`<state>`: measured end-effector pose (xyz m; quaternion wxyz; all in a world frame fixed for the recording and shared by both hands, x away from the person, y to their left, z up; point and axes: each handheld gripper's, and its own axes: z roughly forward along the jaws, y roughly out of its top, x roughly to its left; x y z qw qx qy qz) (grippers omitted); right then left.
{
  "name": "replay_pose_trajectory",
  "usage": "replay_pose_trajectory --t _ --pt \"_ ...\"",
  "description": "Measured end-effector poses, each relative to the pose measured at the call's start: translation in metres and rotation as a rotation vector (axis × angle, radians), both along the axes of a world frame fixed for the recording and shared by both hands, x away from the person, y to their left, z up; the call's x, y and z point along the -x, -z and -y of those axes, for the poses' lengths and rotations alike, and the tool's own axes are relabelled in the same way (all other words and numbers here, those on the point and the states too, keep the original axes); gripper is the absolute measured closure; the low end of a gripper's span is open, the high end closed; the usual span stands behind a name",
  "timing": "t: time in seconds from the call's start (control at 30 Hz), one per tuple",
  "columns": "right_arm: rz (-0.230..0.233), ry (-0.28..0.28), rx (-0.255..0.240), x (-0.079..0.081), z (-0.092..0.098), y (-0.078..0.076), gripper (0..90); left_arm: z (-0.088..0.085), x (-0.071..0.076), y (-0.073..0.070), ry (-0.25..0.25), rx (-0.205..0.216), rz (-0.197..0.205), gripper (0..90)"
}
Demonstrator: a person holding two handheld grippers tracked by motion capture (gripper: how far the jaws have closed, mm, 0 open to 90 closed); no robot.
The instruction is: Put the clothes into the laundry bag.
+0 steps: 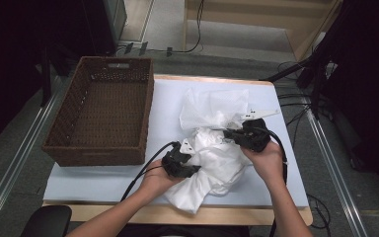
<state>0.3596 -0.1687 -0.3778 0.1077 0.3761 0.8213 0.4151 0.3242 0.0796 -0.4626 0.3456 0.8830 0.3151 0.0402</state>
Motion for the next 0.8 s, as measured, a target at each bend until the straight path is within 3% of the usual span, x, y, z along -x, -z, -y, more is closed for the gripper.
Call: replay_pose_trajectory --t 0.07,0.1,0.2,0.37,0.5,0.6,0.7,0.8 --pt "0.0 -0.008 0.003 0.001 -0.003 -0.001 90.0 -0.004 -0.002 -0.003 -0.002 0.042 -0.048 74.8" --pt "0.002 -0.011 0.006 0.002 -0.003 -0.001 90.0 -0.007 -0.003 -0.006 -0.002 0.083 -0.084 75.6" --pt "-0.004 -0.018 0.003 0.003 -0.006 -0.003 90.0 -0.016 -0.003 -0.022 0.006 0.142 -0.103 76.9" --pt "0.008 -0.036 -0.035 0.007 -0.01 -0.012 90.0 -0.028 0.005 -0.066 0.022 0.21 -0.047 77.4" --pt "0.038 -0.075 -0.051 0.015 -0.022 -0.023 90.0 -0.031 0.009 -0.099 0.022 0.263 0.021 77.5" --pt "0.058 -0.074 -0.035 0.019 -0.029 -0.028 90.0 -0.027 0.006 -0.103 0.022 0.238 0.039 77.4" --pt "0.039 -0.063 -0.032 0.017 -0.027 -0.025 90.0 -0.017 0.001 -0.091 0.014 0.191 0.038 77.3" --pt "0.011 -0.059 -0.047 0.014 -0.024 -0.019 90.0 -0.002 -0.004 -0.08 0.003 0.166 0.072 77.1"
